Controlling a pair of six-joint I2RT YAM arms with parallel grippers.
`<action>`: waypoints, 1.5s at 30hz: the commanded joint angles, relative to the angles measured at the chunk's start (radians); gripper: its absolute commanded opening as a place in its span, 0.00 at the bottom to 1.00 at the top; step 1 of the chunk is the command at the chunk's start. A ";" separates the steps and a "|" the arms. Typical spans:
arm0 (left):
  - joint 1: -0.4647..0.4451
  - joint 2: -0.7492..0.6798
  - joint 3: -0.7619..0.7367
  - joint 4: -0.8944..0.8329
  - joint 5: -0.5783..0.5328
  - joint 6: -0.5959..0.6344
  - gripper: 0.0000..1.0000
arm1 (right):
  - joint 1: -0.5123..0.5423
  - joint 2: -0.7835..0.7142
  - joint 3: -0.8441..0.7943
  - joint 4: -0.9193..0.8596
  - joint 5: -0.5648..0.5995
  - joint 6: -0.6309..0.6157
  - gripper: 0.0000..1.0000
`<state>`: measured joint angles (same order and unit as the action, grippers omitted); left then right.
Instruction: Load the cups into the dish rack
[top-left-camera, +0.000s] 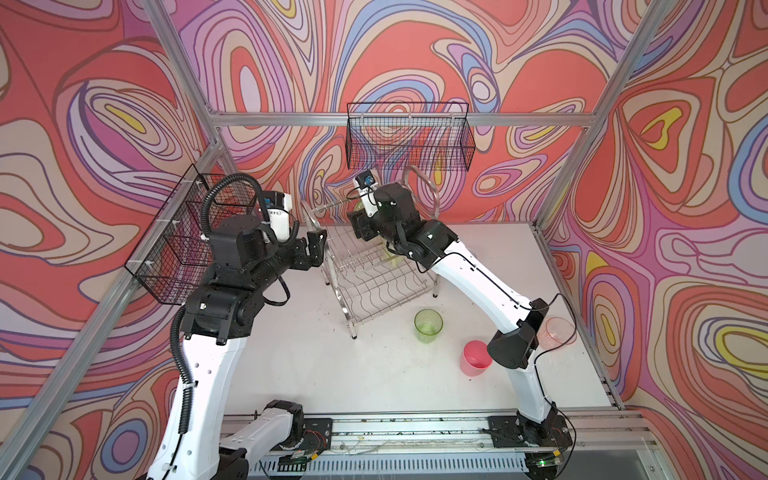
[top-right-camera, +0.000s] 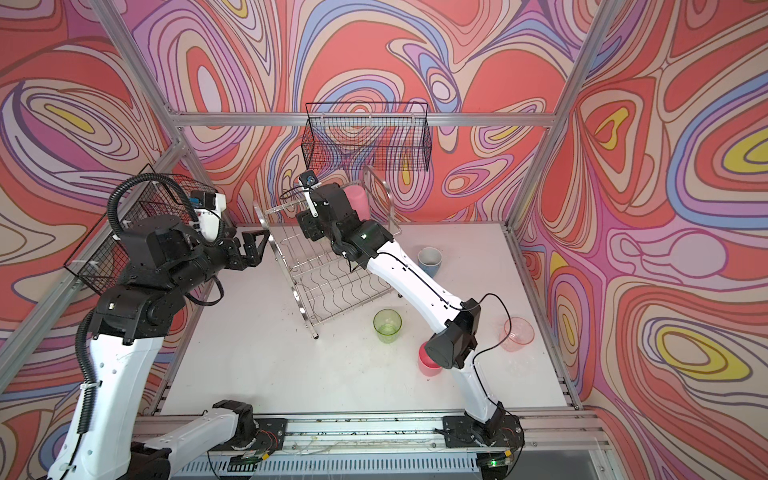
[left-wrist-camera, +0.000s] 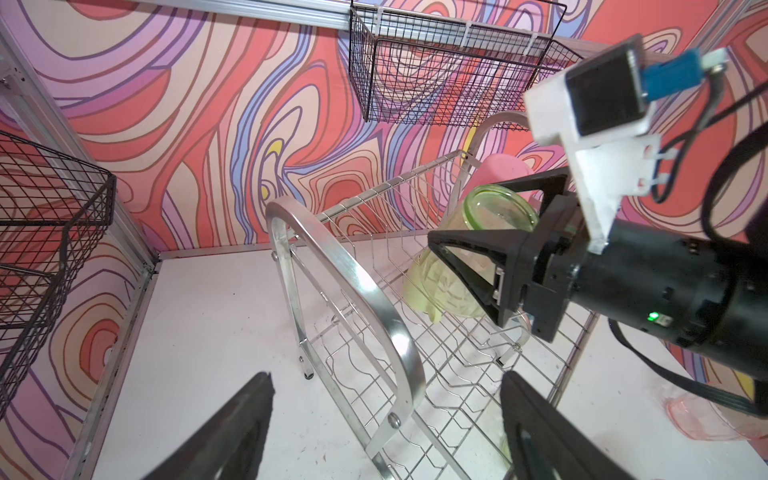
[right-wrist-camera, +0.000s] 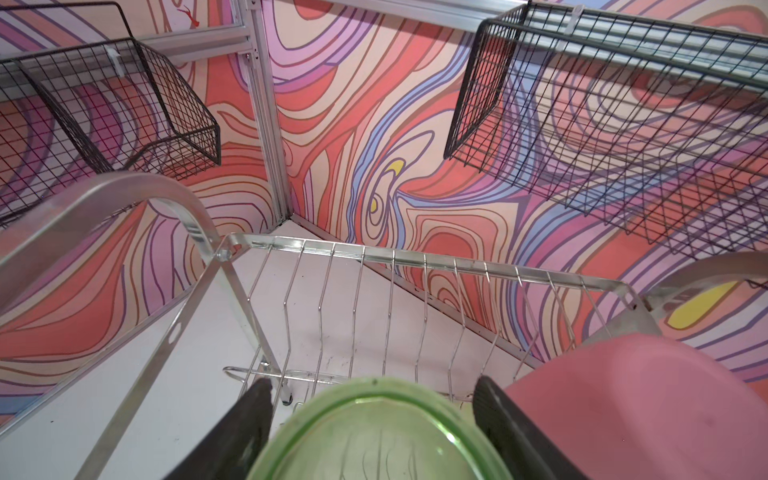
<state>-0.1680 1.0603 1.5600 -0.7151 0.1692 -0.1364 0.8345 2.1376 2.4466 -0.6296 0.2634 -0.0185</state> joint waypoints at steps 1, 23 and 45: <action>0.010 -0.031 -0.028 0.084 0.030 0.023 0.88 | 0.007 0.033 0.043 0.027 0.036 -0.021 0.48; 0.016 -0.072 -0.152 0.203 0.059 0.008 0.87 | 0.008 0.101 0.020 0.060 0.105 -0.032 0.59; 0.018 -0.091 -0.123 0.171 0.070 -0.008 0.87 | 0.024 0.055 -0.001 0.088 0.065 -0.069 0.87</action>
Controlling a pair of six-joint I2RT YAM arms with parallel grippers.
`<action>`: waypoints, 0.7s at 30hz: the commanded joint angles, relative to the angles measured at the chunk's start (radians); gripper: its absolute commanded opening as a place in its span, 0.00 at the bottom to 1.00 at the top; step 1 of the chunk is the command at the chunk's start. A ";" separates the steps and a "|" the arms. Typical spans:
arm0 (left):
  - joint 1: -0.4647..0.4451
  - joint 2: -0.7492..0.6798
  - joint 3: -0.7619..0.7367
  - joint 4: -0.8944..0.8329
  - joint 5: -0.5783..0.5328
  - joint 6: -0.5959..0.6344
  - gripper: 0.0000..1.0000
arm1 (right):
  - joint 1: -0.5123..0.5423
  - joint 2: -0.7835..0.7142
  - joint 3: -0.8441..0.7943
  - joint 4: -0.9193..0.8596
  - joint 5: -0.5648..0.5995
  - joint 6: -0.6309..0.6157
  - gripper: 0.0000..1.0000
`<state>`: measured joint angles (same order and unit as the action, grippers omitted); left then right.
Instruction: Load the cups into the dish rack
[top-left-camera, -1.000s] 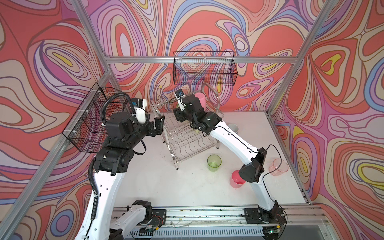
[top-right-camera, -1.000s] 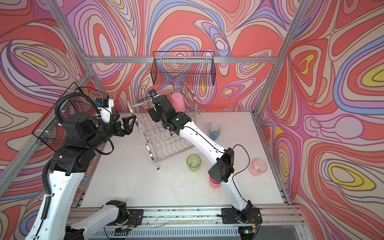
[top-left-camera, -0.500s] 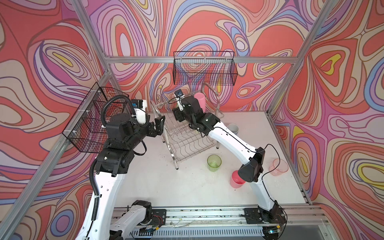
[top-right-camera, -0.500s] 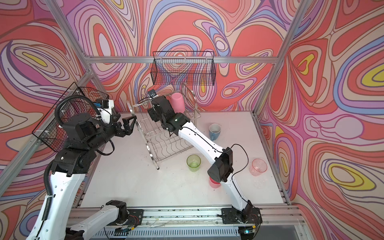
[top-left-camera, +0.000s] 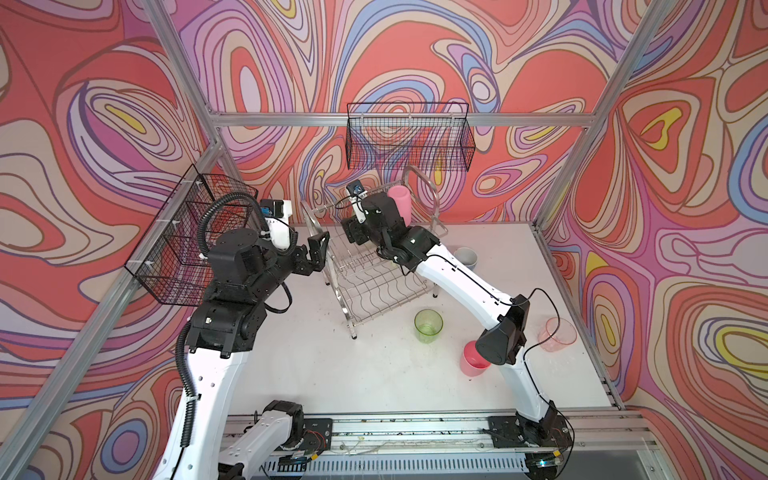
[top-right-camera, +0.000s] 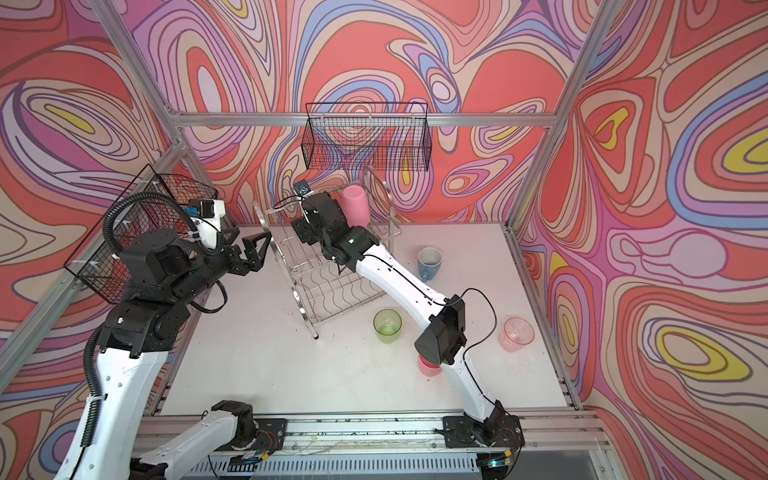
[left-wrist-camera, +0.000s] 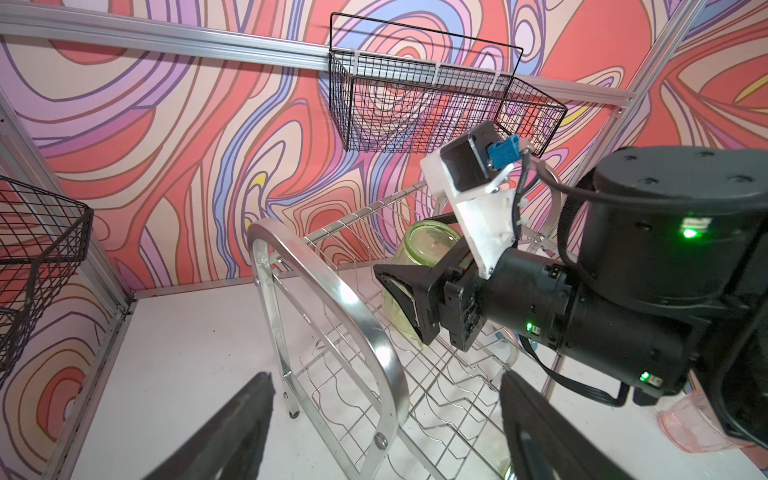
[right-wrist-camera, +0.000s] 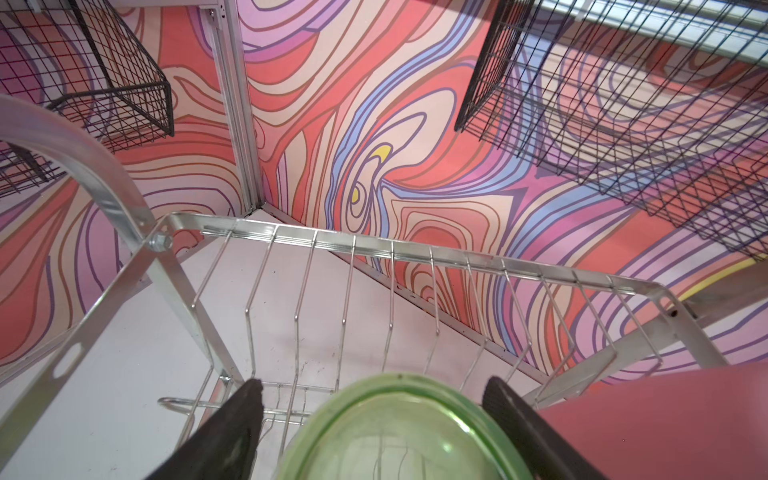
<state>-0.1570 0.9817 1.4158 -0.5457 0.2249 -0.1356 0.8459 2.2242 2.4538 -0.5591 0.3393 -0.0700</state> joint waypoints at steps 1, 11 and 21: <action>0.006 -0.013 0.021 0.000 0.014 -0.010 0.88 | 0.015 -0.035 -0.009 0.020 -0.010 -0.020 0.88; 0.005 -0.013 0.032 -0.028 0.010 -0.021 0.90 | 0.021 -0.099 -0.036 0.055 -0.008 -0.041 0.94; 0.005 -0.021 0.021 -0.061 0.000 -0.034 0.94 | 0.026 -0.192 -0.075 0.080 -0.028 -0.042 0.95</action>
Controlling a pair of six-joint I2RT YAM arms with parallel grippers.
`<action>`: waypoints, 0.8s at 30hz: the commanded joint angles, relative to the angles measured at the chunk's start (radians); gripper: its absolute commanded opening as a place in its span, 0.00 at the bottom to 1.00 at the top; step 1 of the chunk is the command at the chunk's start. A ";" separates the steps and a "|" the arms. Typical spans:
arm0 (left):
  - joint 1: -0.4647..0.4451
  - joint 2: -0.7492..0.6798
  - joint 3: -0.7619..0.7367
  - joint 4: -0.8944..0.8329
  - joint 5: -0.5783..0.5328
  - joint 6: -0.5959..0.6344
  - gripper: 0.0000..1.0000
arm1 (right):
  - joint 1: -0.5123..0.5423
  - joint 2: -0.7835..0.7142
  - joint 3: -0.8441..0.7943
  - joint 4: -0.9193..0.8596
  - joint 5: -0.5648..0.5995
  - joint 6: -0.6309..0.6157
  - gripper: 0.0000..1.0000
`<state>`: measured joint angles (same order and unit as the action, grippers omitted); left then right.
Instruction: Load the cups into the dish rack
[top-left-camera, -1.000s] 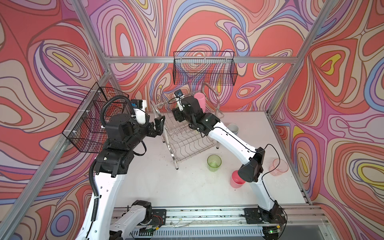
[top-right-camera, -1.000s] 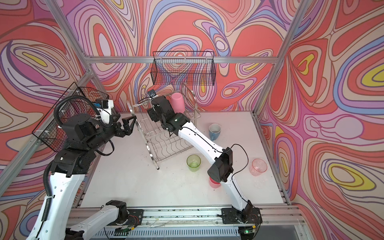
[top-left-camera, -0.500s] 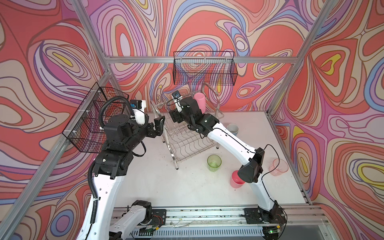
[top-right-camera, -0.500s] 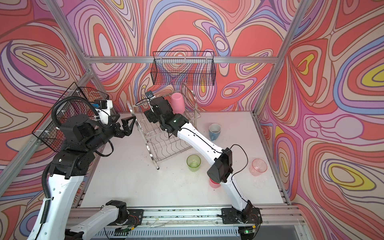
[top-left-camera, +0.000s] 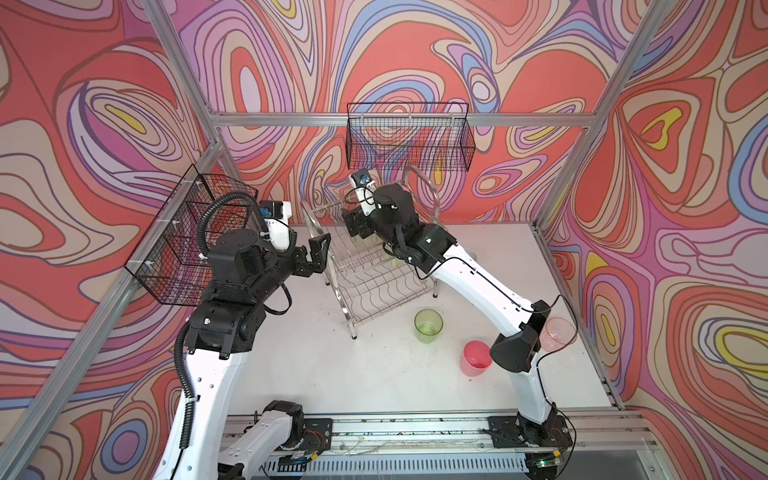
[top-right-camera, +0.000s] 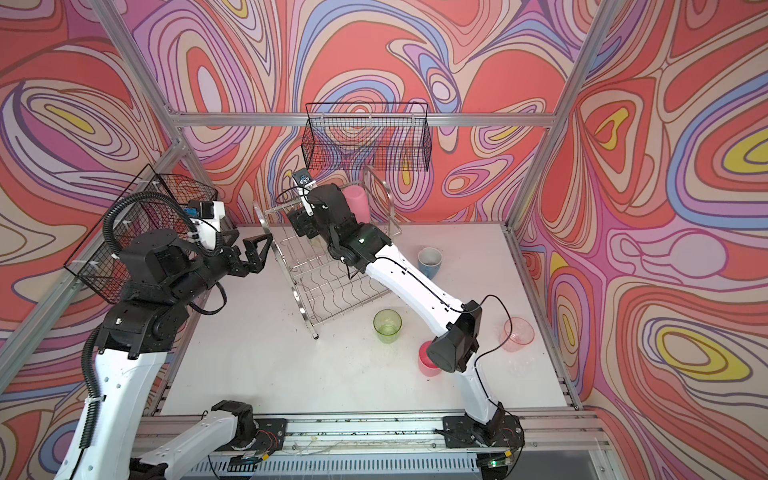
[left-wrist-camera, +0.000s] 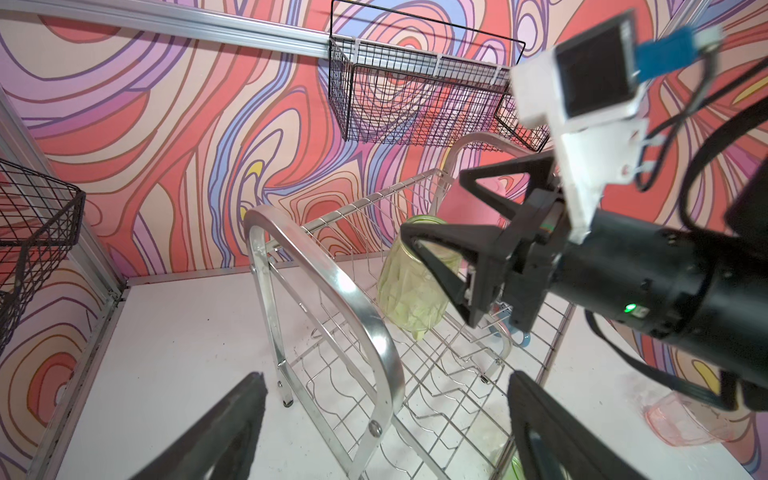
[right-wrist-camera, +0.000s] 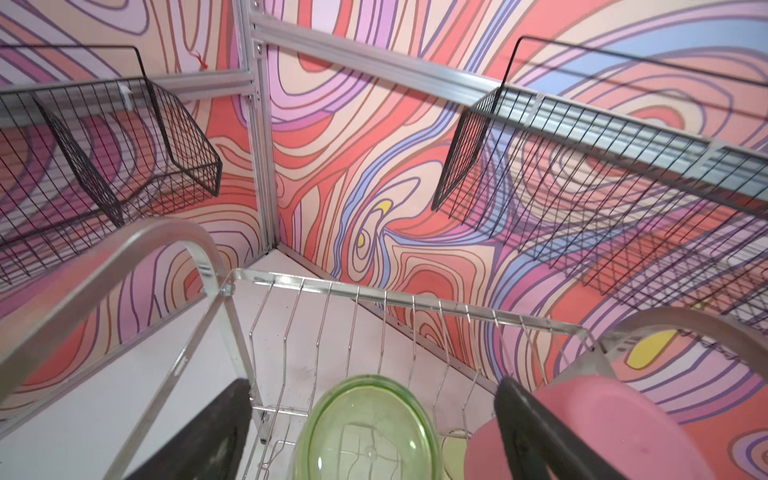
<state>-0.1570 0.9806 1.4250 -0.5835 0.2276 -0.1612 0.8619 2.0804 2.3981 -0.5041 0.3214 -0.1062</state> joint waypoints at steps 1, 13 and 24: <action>0.006 -0.022 0.011 -0.027 -0.002 -0.008 0.95 | 0.010 -0.062 -0.025 0.029 -0.004 -0.001 0.95; 0.005 -0.020 0.036 -0.071 0.057 -0.014 0.94 | 0.005 -0.422 -0.322 0.026 0.183 0.032 0.91; -0.269 0.001 0.041 -0.079 -0.081 0.061 0.92 | -0.159 -0.781 -0.655 -0.266 0.206 0.377 0.84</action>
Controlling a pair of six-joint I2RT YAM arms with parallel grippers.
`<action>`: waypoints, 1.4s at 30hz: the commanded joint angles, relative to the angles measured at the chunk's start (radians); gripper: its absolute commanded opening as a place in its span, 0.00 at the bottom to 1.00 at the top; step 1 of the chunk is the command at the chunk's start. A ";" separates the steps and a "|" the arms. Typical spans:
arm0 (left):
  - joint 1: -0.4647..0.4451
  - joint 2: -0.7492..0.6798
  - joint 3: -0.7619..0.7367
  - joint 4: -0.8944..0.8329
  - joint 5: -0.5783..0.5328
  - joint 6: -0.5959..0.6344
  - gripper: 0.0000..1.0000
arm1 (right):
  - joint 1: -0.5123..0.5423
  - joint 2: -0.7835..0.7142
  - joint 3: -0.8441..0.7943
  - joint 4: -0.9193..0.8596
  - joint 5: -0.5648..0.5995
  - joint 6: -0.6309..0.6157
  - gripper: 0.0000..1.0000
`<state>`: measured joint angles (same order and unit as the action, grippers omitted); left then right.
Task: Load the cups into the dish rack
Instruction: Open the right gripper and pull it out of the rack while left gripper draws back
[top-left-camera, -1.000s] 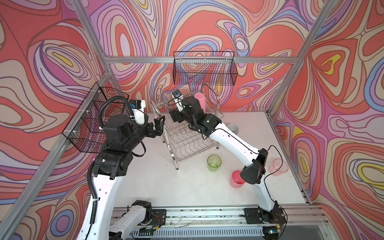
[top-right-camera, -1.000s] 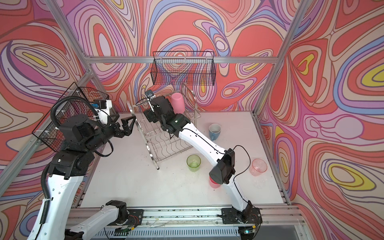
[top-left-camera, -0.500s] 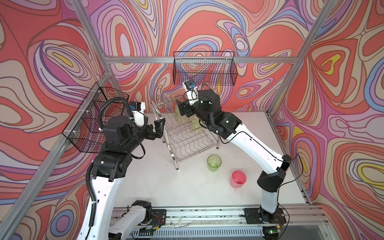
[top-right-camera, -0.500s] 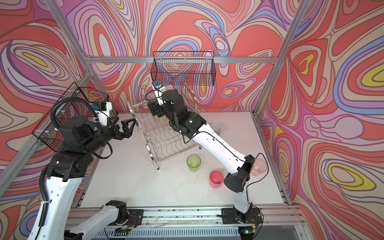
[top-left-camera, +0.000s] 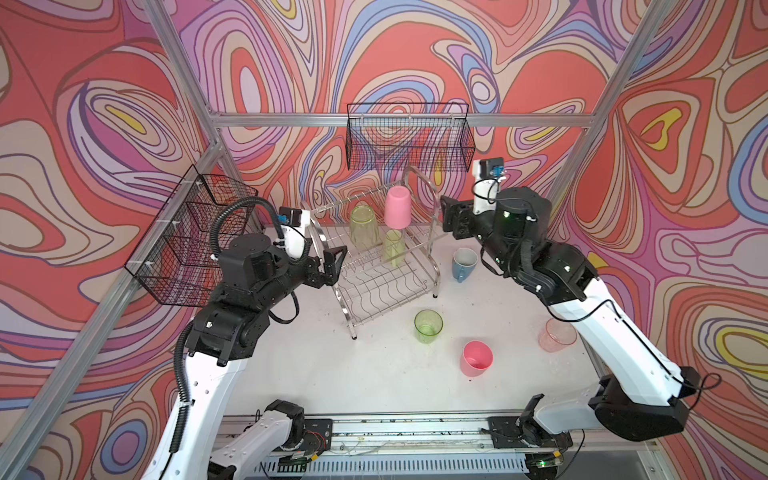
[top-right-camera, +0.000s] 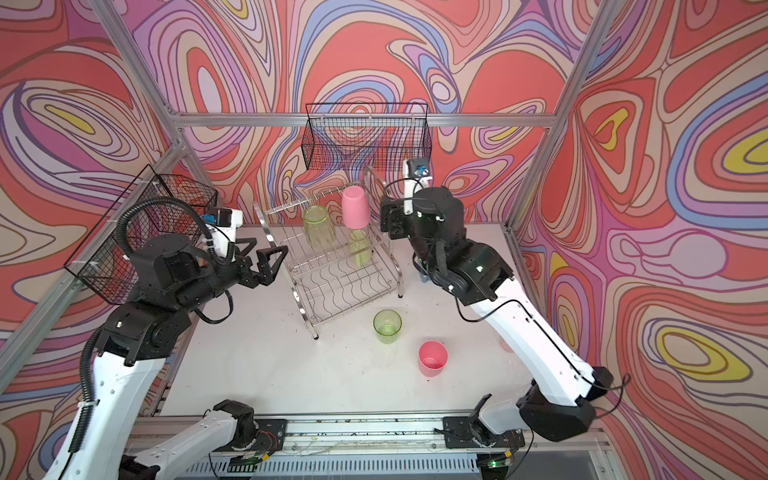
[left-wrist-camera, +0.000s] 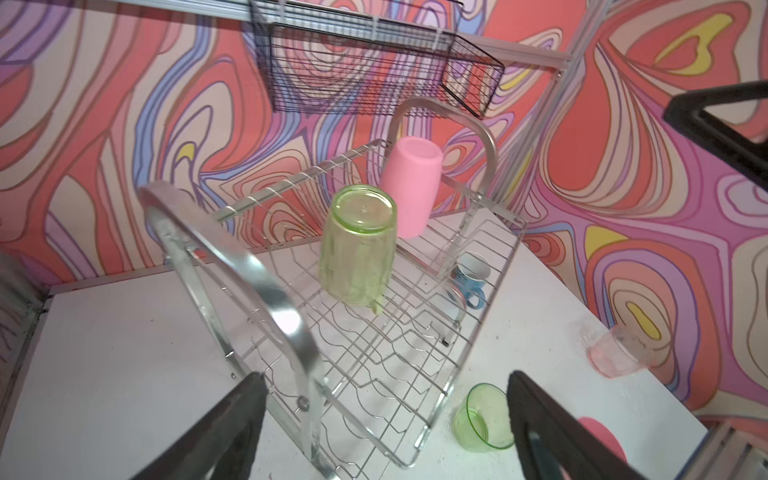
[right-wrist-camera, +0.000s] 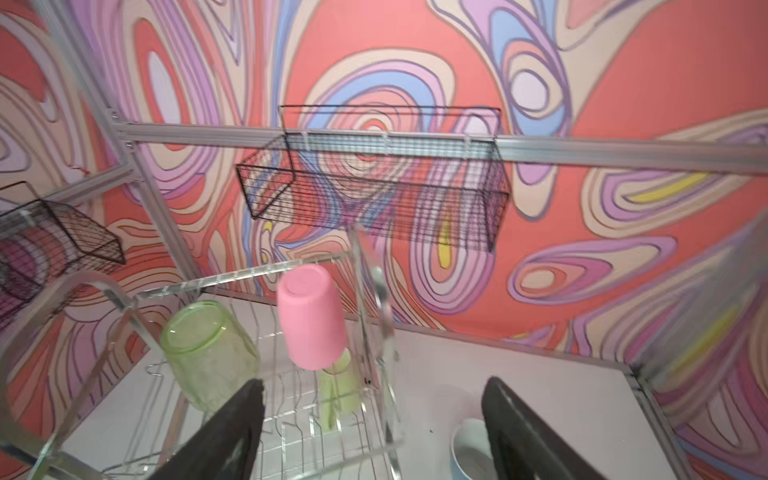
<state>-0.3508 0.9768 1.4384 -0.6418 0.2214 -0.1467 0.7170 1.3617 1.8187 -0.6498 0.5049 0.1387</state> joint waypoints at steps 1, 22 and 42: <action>-0.102 0.005 0.026 -0.022 -0.090 0.054 0.92 | -0.017 -0.088 -0.105 -0.138 0.032 0.156 0.83; -0.362 0.001 -0.119 0.036 -0.067 0.154 0.89 | -0.025 -0.266 -0.461 -0.660 -0.051 0.607 0.70; -0.583 -0.016 -0.247 0.125 -0.182 0.204 0.88 | -0.179 -0.252 -0.700 -0.401 -0.263 0.572 0.69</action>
<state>-0.9134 0.9844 1.2057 -0.5587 0.0677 0.0299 0.5812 1.0912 1.1370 -1.1389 0.3035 0.7506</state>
